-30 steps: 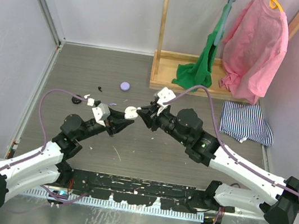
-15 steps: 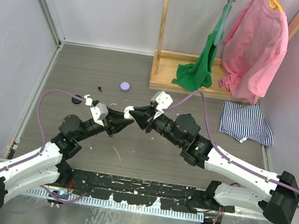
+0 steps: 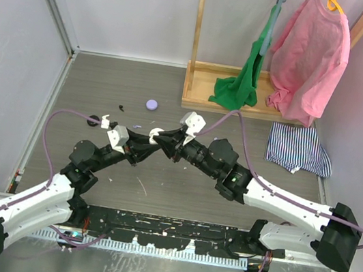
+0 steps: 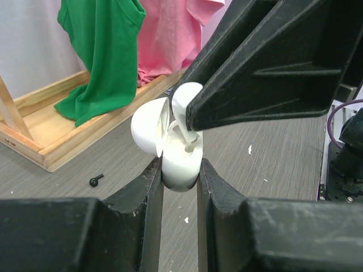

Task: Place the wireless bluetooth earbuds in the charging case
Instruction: Place the earbud in the charging case.

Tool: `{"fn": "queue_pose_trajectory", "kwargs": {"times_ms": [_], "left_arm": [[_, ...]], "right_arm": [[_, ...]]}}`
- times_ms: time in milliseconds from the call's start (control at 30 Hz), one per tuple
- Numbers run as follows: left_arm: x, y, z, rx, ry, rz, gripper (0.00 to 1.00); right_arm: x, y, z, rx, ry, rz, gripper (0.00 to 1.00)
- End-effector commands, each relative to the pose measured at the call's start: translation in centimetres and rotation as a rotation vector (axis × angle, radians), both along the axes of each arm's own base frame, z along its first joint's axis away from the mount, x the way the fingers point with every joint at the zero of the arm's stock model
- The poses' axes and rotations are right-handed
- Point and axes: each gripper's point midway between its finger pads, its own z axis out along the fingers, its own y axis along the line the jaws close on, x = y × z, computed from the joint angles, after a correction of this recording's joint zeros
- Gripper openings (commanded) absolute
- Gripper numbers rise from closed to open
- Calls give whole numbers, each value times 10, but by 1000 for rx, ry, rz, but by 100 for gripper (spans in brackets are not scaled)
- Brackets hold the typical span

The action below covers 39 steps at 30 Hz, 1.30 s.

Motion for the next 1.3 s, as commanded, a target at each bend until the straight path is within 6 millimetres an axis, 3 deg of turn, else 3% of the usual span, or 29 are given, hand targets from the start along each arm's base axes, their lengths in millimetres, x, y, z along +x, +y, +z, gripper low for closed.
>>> {"fn": "queue_pose_trajectory", "kwargs": {"times_ms": [0, 200, 833, 1267], "left_arm": [[-2, 3, 43, -91, -90, 12, 0], [-2, 6, 45, -98, -89, 21, 0], [10, 13, 41, -117, -28, 95, 0], [7, 9, 40, -107, -32, 68, 0]], "right_arm": [[-5, 7, 20, 66, -26, 32, 15], [0, 6, 12, 50, -18, 7, 15], [-3, -5, 21, 71, -41, -11, 15], [-2, 4, 8, 19, -12, 10, 15]]}}
